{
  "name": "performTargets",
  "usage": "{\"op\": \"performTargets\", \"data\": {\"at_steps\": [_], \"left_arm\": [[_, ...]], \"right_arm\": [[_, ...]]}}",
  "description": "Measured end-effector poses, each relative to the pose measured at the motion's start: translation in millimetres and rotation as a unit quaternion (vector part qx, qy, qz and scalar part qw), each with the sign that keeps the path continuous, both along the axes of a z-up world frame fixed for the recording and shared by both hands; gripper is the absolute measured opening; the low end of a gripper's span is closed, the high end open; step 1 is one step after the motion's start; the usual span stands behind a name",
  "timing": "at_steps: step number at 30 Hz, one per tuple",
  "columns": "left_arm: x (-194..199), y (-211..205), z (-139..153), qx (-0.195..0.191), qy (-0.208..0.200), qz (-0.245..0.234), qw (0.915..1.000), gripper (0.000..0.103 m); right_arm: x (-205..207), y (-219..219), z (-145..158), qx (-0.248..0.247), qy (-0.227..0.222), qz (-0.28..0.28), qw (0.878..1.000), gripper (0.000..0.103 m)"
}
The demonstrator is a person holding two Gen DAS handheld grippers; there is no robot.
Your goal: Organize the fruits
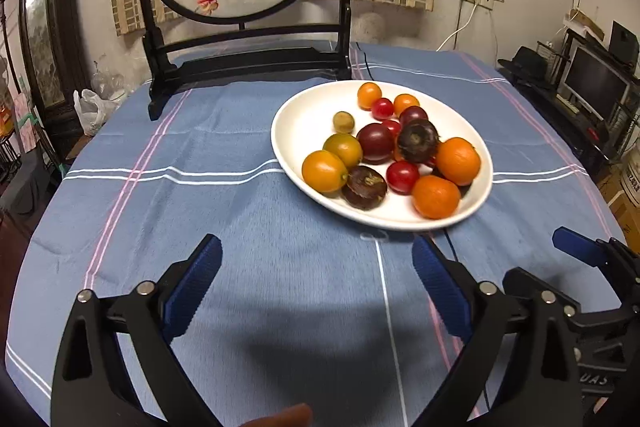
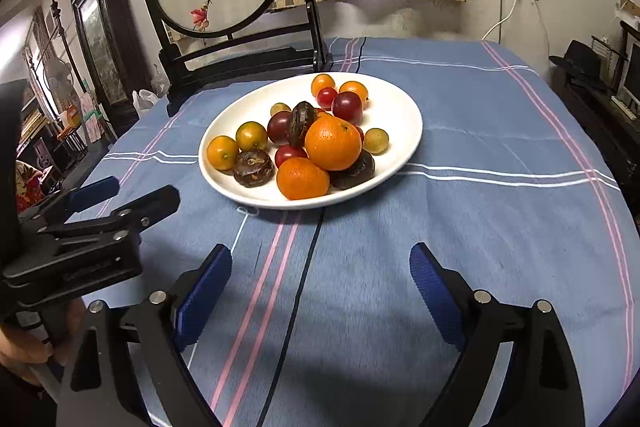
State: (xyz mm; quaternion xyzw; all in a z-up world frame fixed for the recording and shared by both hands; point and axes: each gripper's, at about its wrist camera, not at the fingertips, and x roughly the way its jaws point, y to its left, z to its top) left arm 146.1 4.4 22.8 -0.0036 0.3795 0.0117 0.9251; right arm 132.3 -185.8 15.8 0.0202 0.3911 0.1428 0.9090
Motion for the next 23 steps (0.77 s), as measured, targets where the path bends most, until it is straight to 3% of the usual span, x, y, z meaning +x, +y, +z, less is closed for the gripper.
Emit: {"op": "performTargets", "data": {"at_steps": [13,23], "left_arm": [[-32.8,3.2,-12.2,-0.004,0.006,0.003,1.0,0.098],[-30.9,3.9,-45.6,0.014,0.04,0.006,0.9991,0.098]], "right_arm": [[-21.5,1.3,-13.7,0.02,0.011,0.018,1.0,0.092],[-19.0,10.0,-39.2,-0.012,0.039,0.019,0.999,0.092]]}}
